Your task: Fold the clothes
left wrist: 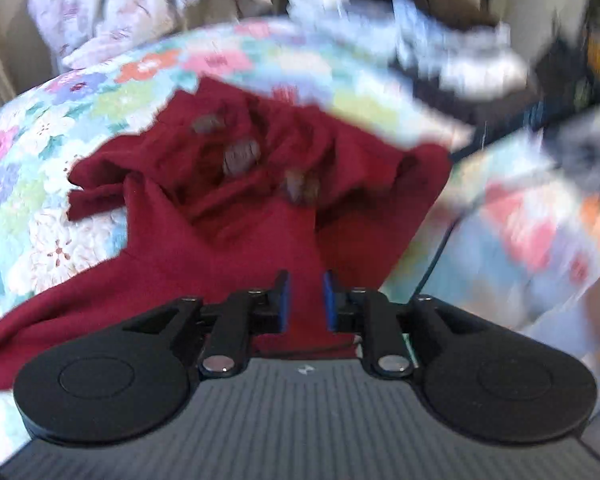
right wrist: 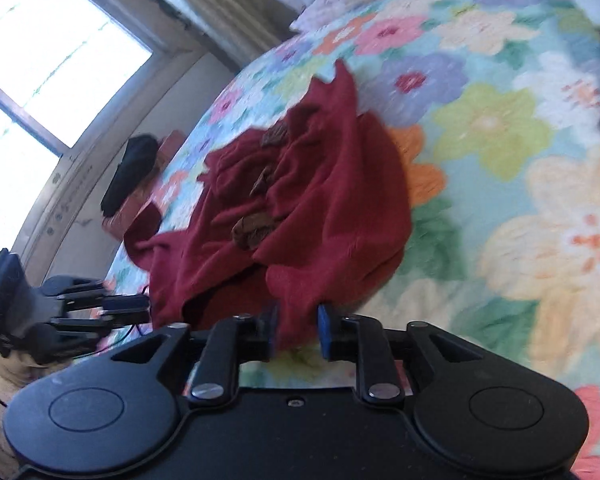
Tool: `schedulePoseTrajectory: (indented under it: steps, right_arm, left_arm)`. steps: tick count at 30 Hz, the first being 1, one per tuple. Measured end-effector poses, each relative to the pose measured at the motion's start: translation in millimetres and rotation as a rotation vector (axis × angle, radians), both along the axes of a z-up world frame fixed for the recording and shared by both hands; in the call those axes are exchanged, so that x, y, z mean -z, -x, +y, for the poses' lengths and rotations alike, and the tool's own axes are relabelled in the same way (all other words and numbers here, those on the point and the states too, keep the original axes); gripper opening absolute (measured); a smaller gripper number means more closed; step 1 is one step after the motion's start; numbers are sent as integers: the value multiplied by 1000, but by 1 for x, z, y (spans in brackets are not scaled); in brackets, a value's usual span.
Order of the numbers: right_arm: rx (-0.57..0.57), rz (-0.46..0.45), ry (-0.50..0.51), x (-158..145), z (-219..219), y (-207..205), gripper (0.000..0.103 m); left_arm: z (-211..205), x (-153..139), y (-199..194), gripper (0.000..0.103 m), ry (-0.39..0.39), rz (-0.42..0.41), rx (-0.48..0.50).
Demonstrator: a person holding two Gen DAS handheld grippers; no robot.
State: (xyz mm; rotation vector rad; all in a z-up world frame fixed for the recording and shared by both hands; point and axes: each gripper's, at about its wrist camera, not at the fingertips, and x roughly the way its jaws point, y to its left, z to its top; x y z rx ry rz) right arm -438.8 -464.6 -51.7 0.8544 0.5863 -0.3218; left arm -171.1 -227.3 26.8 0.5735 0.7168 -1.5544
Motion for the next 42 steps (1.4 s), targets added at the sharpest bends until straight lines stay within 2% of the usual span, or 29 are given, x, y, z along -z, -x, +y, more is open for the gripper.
schedulePoseTrajectory:
  steps: [1,4,7,9,13,17,19,24,25,26,29,32,34,38,40,42]
  right_arm:
    - [18,-2,1,-3,-4,2,38]
    - [89,-10,25,-7,-18,8,40]
    - [244,5,70,-5,-40,9,40]
    - [285,13,63,0,-59,3,42]
    - [240,51,55,14,-91,-27,42]
    - [189,60,27,34,-119,-60,42]
    - [176,62,-23,45,-131,-71,42]
    - [103,-35,-155,63,-145,-90,42]
    - [83,-40,-160,65,-145,-95,21]
    - [64,-21,-127,64,-142,-101,11]
    - [60,14,53,41,-124,-112,11]
    - [111,28,242,7,-104,-111,10]
    - [155,35,319,-10,-94,-105,10]
    - [184,171,539,-30,-65,-99,10]
    - [218,181,545,-37,-62,-92,9]
    - [252,215,592,-45,-58,-88,9]
  left_arm:
    - [0,-8,-5,29,24,21,-23]
    - [-24,-18,-10,32,50,3,-64]
    - [-65,-7,-12,33,41,44,-94]
    - [-95,5,-9,33,13,57,-115]
    - [-147,31,-2,33,-26,45,-116]
    - [-183,51,-6,33,-48,98,-89]
    - [-197,57,-8,33,-47,105,-84]
    - [-218,64,-14,34,-39,165,-98]
    - [-218,66,-15,34,-43,175,-106]
    - [-217,67,-15,34,-48,172,-120]
    - [-210,67,-15,35,-48,126,-155]
    - [-201,64,-22,36,-26,142,-175]
    - [-199,66,-25,36,-29,148,-188]
    - [-194,65,-24,36,-19,147,-194]
    - [-191,63,-23,36,-8,150,-185]
    - [-188,63,-22,36,-4,145,-185]
